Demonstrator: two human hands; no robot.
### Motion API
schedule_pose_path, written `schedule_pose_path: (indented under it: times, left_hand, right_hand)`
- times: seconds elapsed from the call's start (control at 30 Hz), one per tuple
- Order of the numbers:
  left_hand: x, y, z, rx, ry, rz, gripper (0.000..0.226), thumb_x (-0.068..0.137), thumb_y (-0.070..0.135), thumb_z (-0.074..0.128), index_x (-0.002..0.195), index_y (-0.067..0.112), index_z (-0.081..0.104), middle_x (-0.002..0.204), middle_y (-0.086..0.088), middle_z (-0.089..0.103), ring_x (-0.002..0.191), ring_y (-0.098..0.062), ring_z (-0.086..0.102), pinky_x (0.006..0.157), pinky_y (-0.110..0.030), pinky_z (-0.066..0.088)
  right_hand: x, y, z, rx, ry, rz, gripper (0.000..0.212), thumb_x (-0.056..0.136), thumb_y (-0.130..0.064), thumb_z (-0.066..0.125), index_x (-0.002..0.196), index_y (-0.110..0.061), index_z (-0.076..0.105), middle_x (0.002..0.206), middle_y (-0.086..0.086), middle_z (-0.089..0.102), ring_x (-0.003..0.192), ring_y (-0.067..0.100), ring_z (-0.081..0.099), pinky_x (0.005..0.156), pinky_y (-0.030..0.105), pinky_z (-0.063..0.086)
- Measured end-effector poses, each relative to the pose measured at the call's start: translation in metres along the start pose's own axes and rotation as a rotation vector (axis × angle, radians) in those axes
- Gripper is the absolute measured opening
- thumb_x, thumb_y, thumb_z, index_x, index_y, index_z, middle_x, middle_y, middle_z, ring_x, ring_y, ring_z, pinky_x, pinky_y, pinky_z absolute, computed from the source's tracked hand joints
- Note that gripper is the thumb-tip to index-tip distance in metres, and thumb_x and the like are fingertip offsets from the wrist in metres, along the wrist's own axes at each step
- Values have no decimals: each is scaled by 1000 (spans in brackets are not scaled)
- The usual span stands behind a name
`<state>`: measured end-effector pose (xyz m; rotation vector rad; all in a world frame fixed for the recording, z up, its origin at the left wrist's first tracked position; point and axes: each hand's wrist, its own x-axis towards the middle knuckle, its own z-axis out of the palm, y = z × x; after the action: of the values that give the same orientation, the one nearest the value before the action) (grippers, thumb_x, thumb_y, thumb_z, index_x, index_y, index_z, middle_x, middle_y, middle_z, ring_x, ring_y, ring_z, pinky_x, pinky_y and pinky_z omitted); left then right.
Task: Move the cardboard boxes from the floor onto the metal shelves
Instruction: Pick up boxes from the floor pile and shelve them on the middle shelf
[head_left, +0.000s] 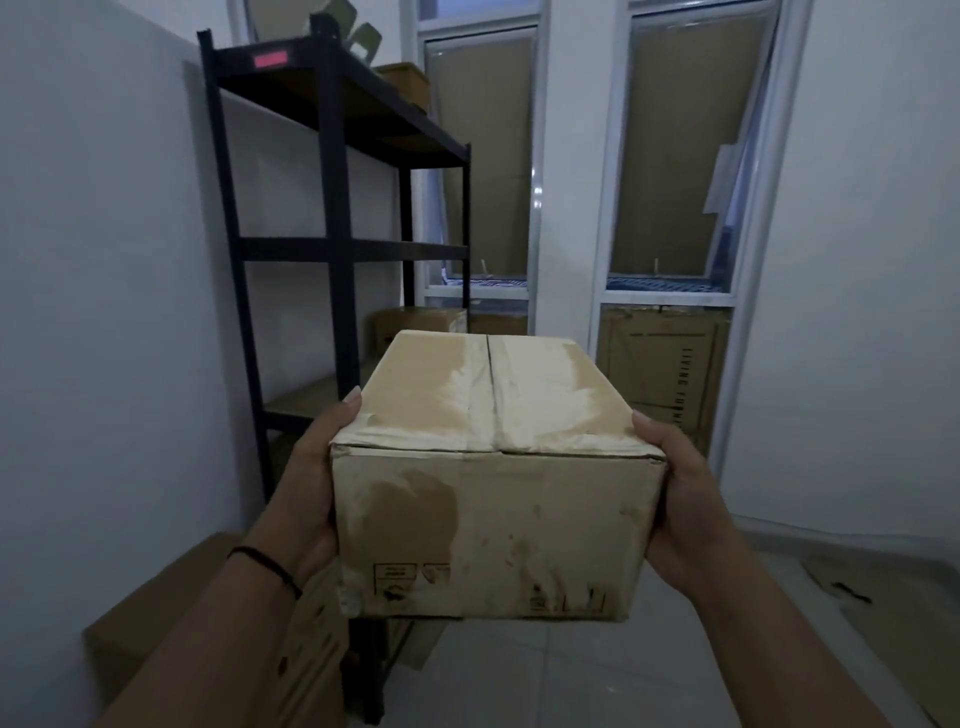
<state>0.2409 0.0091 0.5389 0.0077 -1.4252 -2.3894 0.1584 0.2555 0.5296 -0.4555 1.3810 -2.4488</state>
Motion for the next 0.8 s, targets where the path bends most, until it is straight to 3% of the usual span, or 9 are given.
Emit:
schedule_pose_path:
  times: [0.23, 0.47, 0.6, 0.8]
  left_hand:
    - [55, -56, 84, -35, -42, -91, 52, 79, 50, 53, 114, 13, 66, 106, -16, 71, 81, -30, 71, 65, -38, 59]
    - [98, -91, 152, -48, -84, -70, 44, 91, 47, 44, 115, 17, 66, 105, -15, 72, 79, -27, 72, 59, -35, 59]
    - [124, -110, 180, -50, -111, -80, 48, 91, 48, 45, 119, 15, 64, 109, -16, 71, 81, -29, 72, 60, -36, 59]
    - [168, -138, 212, -72, -182, -96, 48, 91, 48, 42, 87, 18, 80, 100, -14, 73, 77, -28, 72, 59, -37, 59]
  right_hand:
    - [37, -56, -89, -20, 37, -6, 42, 94, -37, 44, 118, -10, 64, 104, 14, 73, 81, 25, 72, 61, 30, 58]
    - [67, -100, -154, -76, 84, -33, 53, 73, -43, 55, 114, -11, 68, 108, 15, 72, 88, 28, 69, 80, 38, 51]
    - [83, -119, -183, -95, 108, -40, 42, 87, -41, 49, 110, -13, 70, 104, 14, 73, 84, 26, 69, 77, 36, 51]
    - [110, -139, -219, -95, 125, -53, 41, 93, -41, 44, 109, -13, 69, 97, 11, 74, 78, 23, 70, 70, 35, 50]
